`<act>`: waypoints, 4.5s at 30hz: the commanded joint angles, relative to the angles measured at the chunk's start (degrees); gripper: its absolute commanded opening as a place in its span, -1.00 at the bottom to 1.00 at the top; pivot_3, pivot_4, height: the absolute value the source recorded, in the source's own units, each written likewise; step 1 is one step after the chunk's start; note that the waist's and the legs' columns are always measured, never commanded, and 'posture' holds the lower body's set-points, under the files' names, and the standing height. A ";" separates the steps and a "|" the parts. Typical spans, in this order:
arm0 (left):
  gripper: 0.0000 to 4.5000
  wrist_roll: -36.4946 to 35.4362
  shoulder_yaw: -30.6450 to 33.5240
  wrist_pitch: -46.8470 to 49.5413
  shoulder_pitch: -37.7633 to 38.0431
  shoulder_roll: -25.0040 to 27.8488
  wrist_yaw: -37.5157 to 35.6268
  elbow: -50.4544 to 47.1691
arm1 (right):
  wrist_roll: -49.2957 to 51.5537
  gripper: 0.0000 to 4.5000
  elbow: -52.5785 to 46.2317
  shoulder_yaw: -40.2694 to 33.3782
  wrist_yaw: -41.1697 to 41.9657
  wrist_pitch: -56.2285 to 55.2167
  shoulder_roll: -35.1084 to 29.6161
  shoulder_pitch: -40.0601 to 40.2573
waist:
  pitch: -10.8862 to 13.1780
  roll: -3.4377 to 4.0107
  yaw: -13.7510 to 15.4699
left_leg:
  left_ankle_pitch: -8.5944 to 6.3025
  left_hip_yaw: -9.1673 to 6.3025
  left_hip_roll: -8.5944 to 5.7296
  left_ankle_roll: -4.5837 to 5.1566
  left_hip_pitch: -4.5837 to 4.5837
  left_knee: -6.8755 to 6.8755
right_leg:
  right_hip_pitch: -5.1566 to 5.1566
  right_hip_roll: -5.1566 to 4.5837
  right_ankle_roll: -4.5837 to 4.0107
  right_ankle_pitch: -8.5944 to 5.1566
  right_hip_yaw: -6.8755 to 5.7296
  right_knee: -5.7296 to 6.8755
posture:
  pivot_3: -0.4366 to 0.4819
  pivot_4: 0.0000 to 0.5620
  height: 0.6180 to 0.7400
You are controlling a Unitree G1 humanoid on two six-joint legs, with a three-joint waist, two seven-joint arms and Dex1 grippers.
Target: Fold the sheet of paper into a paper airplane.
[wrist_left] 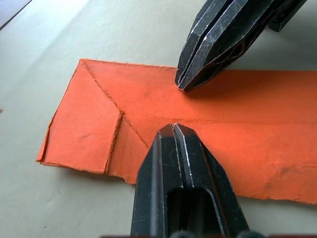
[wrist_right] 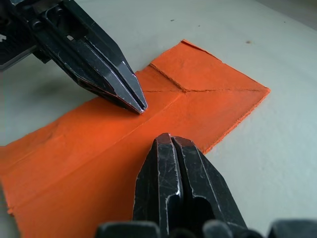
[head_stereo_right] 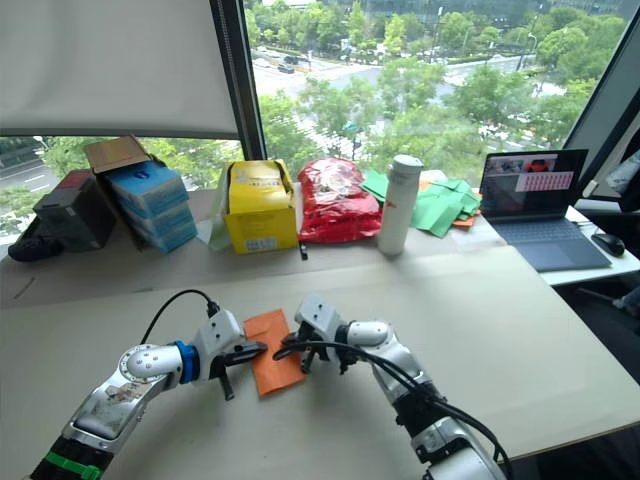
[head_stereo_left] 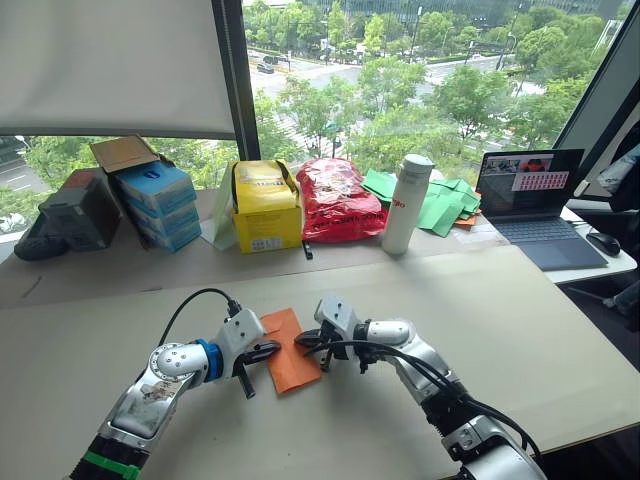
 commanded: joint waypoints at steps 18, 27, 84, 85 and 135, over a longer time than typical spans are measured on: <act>-1.00 1.65 -1.82 0.12 -0.03 0.75 -1.62 3.56 | 4.27 -0.99 -21.94 3.31 4.86 13.33 -11.51 12.70 | -0.01 -0.01 0.24 | -0.04 -0.04 0.07 0.07 0.00 0.00 | 0.15 0.00 0.01 0.00 -0.08 -0.35 | -0.05 -0.47 1.00; -1.00 -0.45 1.32 0.67 -0.19 1.12 -1.57 2.45 | 8.33 -0.99 -23.46 -1.20 1.20 13.15 -8.58 11.21 | -0.01 -0.02 0.26 | -0.03 -0.10 0.11 0.06 -0.01 0.00 | 0.19 0.00 0.01 0.01 -0.15 -0.41 | -0.05 -0.47 1.00; -1.00 -3.10 0.80 1.78 0.56 2.65 -2.70 0.85 | 5.32 -0.99 -12.52 1.40 -11.50 20.25 -10.21 -0.23 | 0.05 -0.07 0.10 | 0.21 0.07 -0.01 -0.36 -0.94 0.22 | -0.91 -0.02 -0.02 0.04 -0.01 0.10 | -0.05 -0.47 1.00; -1.00 -2.72 0.69 1.62 0.64 2.80 -2.57 0.94 | 5.25 -0.99 -12.78 1.32 -11.54 20.29 -10.20 -0.01 | 0.03 -0.09 0.15 | 0.19 0.08 -0.01 -0.32 -0.90 0.23 | -0.87 -0.02 -0.02 0.04 -0.01 0.11 | -0.05 -0.47 1.00; -1.00 2.04 -6.67 -2.97 -7.81 -4.90 -4.74 9.90 | 8.21 0.44 -8.95 -10.82 -21.58 19.92 1.68 -1.01 | 0.01 -0.10 -0.05 | 0.25 0.18 -0.02 -0.41 -0.96 0.27 | -1.00 0.03 -0.02 0.05 0.06 0.24 | -0.05 -0.47 1.00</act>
